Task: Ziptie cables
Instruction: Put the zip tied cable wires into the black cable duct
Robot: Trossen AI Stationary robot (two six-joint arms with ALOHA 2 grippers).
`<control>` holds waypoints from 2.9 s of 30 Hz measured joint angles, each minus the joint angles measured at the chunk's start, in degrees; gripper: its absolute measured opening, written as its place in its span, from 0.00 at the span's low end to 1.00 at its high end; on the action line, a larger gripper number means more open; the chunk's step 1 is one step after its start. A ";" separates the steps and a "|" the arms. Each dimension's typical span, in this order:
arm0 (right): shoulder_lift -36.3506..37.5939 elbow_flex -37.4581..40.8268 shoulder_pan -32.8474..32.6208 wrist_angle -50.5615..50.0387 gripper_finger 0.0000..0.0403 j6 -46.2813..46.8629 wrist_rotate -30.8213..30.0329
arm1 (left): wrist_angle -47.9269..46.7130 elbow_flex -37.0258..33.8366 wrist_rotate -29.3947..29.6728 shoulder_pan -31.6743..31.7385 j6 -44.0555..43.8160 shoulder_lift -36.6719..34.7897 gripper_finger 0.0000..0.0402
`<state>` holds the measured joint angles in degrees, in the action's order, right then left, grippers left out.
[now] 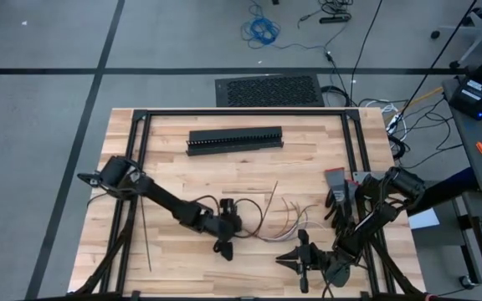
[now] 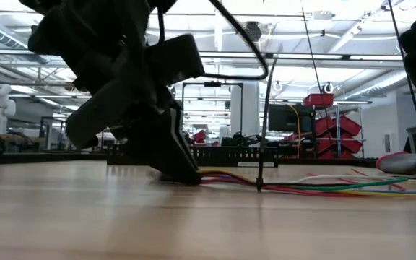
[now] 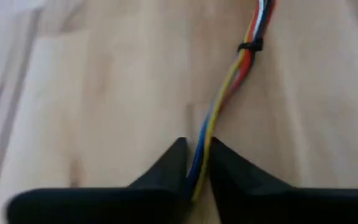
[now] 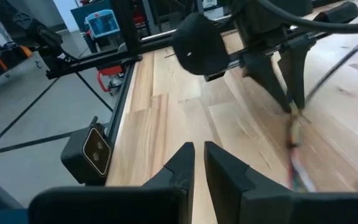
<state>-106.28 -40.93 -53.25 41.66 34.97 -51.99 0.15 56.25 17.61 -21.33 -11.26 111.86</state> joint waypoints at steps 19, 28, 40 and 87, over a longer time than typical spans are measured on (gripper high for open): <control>0.00 0.00 0.02 -0.82 0.08 -1.15 -0.34 | -30.28 -0.29 13.08 -3.30 -23.69 -3.99 0.09; 0.00 0.00 0.40 -0.77 0.08 -1.24 -0.48 | -31.54 -0.76 12.12 -9.06 -24.68 -8.53 0.10; 0.00 0.00 10.20 -7.07 0.06 -2.70 2.16 | -31.12 -0.63 15.76 -11.44 -23.08 -10.79 0.33; 7.45 -0.86 24.94 -35.30 0.00 6.63 24.89 | -64.06 -0.37 28.24 -19.18 -58.22 -18.78 0.38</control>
<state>-98.83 -41.78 -28.31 6.35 41.61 -27.09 -63.91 55.88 45.85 -40.51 -69.48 93.08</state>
